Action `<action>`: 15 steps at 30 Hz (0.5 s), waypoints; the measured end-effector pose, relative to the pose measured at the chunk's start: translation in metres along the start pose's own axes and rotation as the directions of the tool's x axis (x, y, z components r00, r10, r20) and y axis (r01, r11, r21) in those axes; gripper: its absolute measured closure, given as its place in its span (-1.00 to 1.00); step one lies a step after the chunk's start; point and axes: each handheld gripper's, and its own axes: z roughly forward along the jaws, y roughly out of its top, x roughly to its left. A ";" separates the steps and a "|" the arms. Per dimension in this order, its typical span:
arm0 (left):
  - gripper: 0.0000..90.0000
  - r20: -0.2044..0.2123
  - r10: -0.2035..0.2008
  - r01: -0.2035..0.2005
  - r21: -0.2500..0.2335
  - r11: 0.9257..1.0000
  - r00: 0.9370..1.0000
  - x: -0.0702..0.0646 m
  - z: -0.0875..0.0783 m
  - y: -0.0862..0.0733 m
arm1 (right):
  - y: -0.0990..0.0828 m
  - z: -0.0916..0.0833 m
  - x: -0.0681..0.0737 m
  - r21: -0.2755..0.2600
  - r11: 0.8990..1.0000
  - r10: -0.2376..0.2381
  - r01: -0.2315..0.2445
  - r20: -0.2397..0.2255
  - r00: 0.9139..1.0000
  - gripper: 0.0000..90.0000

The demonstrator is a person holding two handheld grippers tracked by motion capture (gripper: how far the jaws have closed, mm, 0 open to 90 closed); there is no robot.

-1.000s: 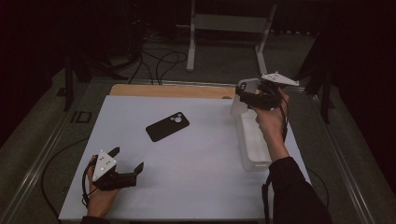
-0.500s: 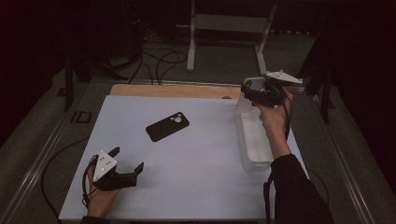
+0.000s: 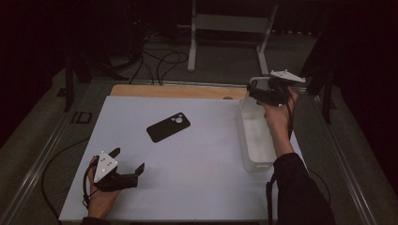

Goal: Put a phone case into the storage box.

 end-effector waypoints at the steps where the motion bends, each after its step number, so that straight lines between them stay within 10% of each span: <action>1: -1.00 0.000 0.000 0.000 0.000 1.000 1.000 0.000 0.000 0.000 | 0.000 0.000 -0.001 0.000 1.000 -0.001 0.001 0.004 1.000 -0.63; 15: -1.00 0.003 -0.005 0.005 -0.001 1.000 1.000 0.000 0.000 0.000 | -0.005 0.014 -0.007 0.028 0.999 0.015 -0.016 0.052 0.999 -0.63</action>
